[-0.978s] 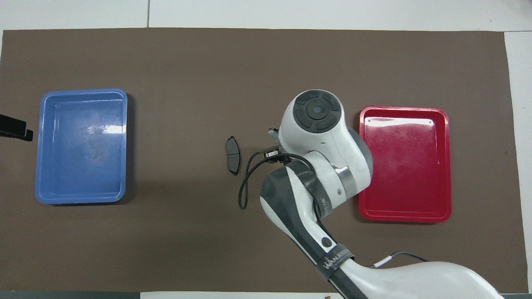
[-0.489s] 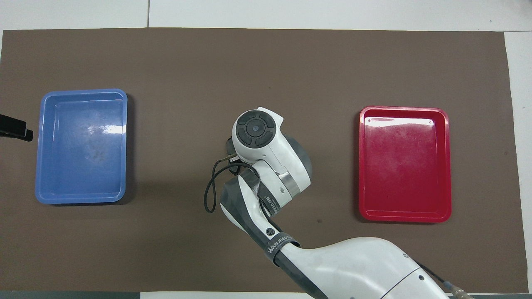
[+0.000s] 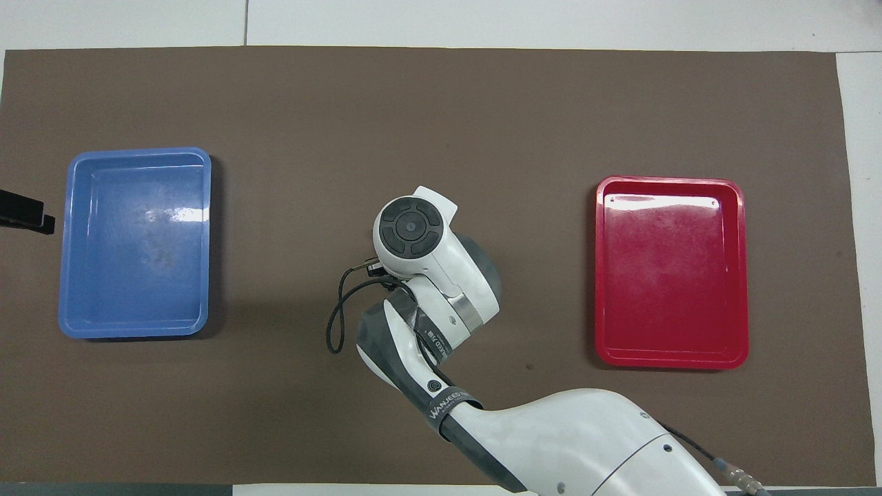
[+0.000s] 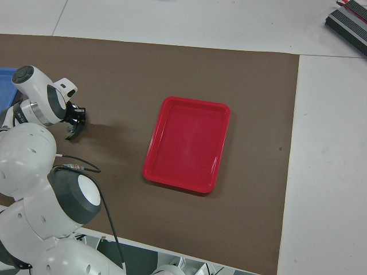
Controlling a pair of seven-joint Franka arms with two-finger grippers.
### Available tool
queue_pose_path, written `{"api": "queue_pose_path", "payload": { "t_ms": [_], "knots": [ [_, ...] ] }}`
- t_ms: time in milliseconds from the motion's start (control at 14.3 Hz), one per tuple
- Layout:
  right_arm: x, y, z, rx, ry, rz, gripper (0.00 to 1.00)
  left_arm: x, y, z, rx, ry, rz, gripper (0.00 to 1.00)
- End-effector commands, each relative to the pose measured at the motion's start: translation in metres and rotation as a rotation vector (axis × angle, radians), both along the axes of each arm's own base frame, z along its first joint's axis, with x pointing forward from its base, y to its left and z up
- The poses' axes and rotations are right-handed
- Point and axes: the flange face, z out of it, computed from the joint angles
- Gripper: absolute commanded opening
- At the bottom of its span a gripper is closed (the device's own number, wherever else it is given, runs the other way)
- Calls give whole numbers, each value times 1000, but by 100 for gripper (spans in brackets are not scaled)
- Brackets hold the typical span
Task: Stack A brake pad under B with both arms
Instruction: 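Carry the curved pad with the right gripper over the small pad, then lower the curved pad onto the small pad and open the right gripper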
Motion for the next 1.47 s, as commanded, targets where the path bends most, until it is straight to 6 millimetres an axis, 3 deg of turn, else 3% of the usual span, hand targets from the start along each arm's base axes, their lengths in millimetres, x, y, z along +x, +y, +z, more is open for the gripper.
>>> {"api": "queue_pose_path", "payload": {
  "t_ms": [0,419,559,699,769,839,909,1048,1188,1258,1398],
  "knots": [
    [4,9,7,36,-15,-42,2,-6,2,4,15,2,-1,100],
    [3,14,10,70,-19,-75,3,-6,1,4,13,1,-2,100],
    [3,16,11,85,-32,-78,10,-6,2,4,13,1,-1,100],
    [2,16,9,82,-28,-77,30,-6,1,4,15,2,-3,100],
    [2,16,9,82,-30,-76,53,-6,1,4,13,1,-2,100],
    [1,16,9,78,-30,-73,92,-6,1,4,15,2,-3,100],
    [-2,19,11,70,-31,-61,100,-6,1,4,15,2,-3,100],
    [-12,29,12,54,-14,-42,100,-6,2,4,13,1,-1,100],
    [3,14,33,30,-24,-54,100,-6,1,4,15,2,-3,100],
    [14,-8,52,-8,-25,-64,100,-6,1,4,13,1,-2,100],
    [39,-73,99,-38,-39,-136,100,-6,1,4,13,1,-2,100]
  ]
}}
